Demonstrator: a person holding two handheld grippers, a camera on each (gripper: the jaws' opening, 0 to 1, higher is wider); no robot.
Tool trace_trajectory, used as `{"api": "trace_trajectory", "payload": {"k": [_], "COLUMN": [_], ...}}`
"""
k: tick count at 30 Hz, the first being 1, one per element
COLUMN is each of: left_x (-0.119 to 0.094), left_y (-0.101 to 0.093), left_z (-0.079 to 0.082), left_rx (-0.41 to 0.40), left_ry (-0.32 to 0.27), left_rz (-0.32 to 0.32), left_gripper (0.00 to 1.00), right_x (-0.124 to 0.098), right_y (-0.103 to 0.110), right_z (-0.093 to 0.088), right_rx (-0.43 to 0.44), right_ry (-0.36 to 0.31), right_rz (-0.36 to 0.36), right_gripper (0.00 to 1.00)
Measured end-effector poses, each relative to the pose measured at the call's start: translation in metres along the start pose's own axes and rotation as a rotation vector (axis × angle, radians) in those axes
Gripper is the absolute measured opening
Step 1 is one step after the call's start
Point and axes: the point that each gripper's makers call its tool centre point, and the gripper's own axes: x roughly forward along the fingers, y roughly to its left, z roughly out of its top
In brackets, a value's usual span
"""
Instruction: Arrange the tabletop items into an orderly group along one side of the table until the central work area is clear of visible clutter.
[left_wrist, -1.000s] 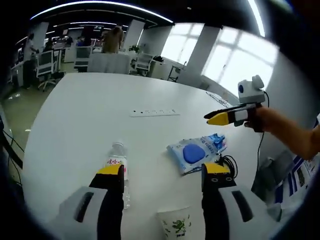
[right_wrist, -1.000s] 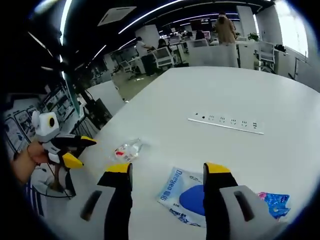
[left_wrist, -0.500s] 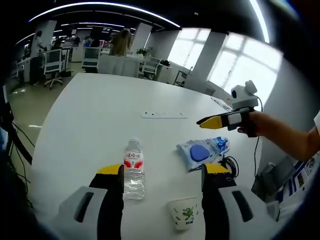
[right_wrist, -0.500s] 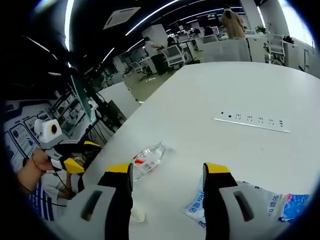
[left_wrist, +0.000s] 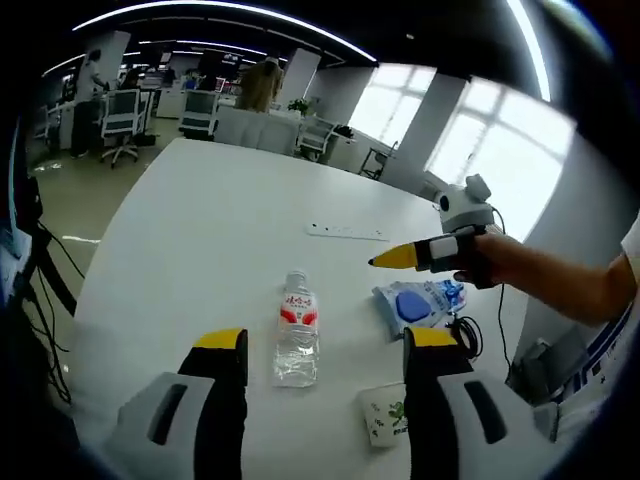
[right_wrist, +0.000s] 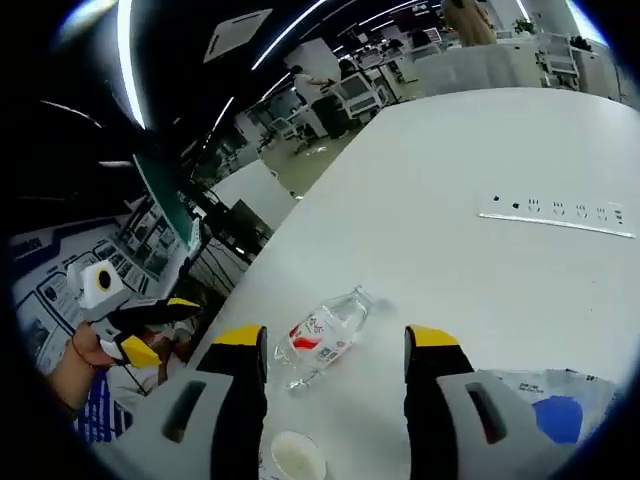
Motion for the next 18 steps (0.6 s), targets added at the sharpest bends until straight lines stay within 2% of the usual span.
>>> {"api": "trace_trajectory", "payload": {"k": [5, 15, 17, 18], "left_x": [0.0, 0.007, 0.008, 0.009], "left_y": [0.009, 0.015, 0.016, 0.016], "left_z": [0.0, -0.003, -0.004, -0.004], "left_rx": [-0.009, -0.023, -0.03, -0.032], "left_ry": [-0.007, -0.012, -0.015, -0.017], "left_rz": [0.004, -0.02, -0.024, -0.027], "left_gripper": [0.63, 0.64, 0.64, 0.64], "right_x": [0.02, 0.047, 0.053, 0.058], "right_y": [-0.001, -0.01, -0.01, -0.01], "right_z": [-0.003, -0.01, -0.011, -0.012], "right_rx": [0.069, 0.172, 0.204, 0.247], "right_ry": [0.011, 0.025, 0.022, 0.021], "right_rz": [0.04, 0.064, 0.076, 0.084], "right_gripper": [0.54, 0.52, 0.51, 0.51]}}
